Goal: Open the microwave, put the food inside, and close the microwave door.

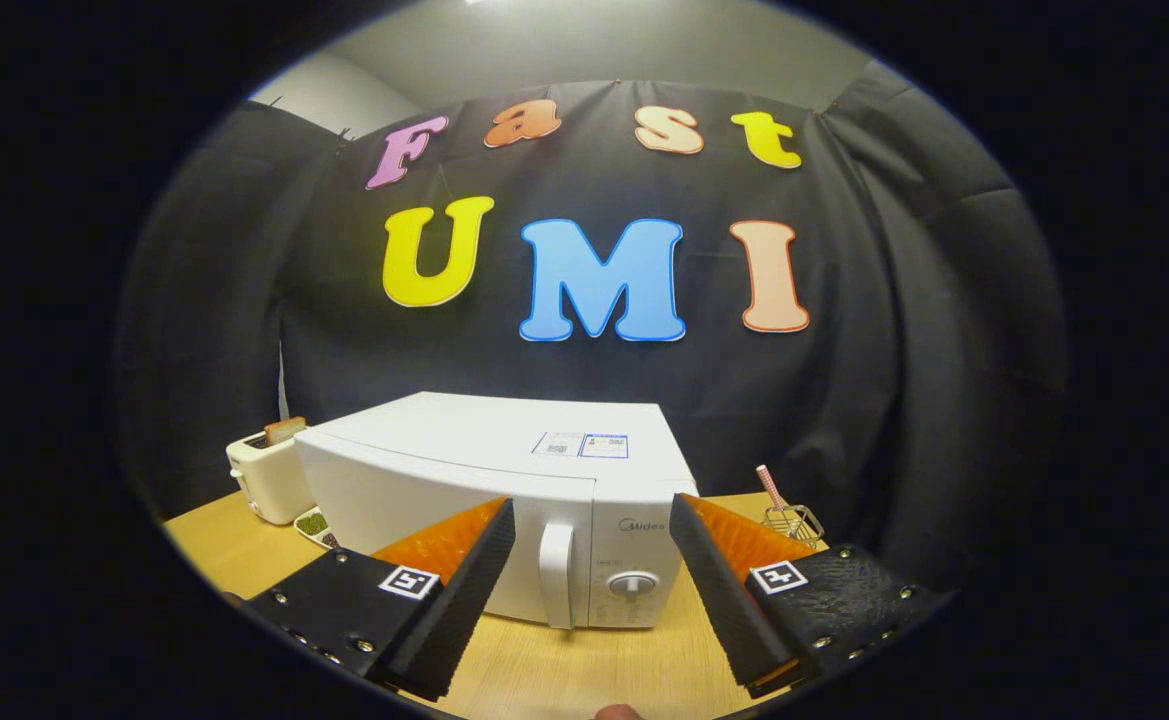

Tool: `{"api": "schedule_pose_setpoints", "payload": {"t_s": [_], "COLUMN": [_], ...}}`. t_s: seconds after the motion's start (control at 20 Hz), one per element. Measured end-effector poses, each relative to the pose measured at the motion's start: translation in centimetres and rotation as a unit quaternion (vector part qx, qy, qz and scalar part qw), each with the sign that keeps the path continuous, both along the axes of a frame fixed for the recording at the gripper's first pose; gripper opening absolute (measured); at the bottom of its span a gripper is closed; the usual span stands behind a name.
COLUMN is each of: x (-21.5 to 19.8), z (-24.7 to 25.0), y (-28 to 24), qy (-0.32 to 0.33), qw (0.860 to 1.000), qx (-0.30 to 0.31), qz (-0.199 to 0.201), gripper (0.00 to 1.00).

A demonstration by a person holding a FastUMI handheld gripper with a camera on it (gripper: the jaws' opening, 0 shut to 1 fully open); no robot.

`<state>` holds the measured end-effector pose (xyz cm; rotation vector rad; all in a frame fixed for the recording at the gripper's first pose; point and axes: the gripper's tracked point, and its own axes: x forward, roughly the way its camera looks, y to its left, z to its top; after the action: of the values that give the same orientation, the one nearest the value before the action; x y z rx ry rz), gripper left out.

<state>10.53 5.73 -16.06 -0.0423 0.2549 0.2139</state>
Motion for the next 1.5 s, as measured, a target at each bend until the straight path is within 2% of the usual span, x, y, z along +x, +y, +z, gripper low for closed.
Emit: {"api": "schedule_pose_setpoints", "payload": {"t_s": [0.35, 0.8, 0.95, 1.1, 1.15, 1.2, 1.25, 1.35, 1.4, 1.45, 1.5], "x": [0.7, 2.4, 2.8, 3.2, 3.3, 3.3, 3.4, 3.3, 3.2, 3.3, 3.3], "z": [-6.1, -10.3, -11.2, -11.1, -11.0, -11.1, -11.0, -11.0, -10.9, -10.9, -10.9], "y": [1.2, 2.5, 2.4, 2.3, 2.6, 3.0, 3.1, 3.1, 2.9, 3.2, 3.1], "qy": [0.058, 0.108, 0.121, 0.128, 0.128, 0.131, 0.132, 0.131, 0.13, 0.132, 0.133], "qw": [0.998, 0.993, 0.992, 0.991, 0.991, 0.991, 0.991, 0.991, 0.991, 0.991, 0.991], "qx": [-0.038, -0.04, -0.037, -0.026, -0.019, -0.013, -0.015, -0.024, -0.025, -0.023, -0.019], "qz": [0.007, -0.001, -0.01, -0.022, -0.021, -0.021, -0.023, -0.028, -0.029, -0.029, -0.026], "gripper": [0.98, 0.98, 0.64, 0.59, 0.46, 0.46, 0.35, 0.27, 0.27, 0.17, 0.16]}}
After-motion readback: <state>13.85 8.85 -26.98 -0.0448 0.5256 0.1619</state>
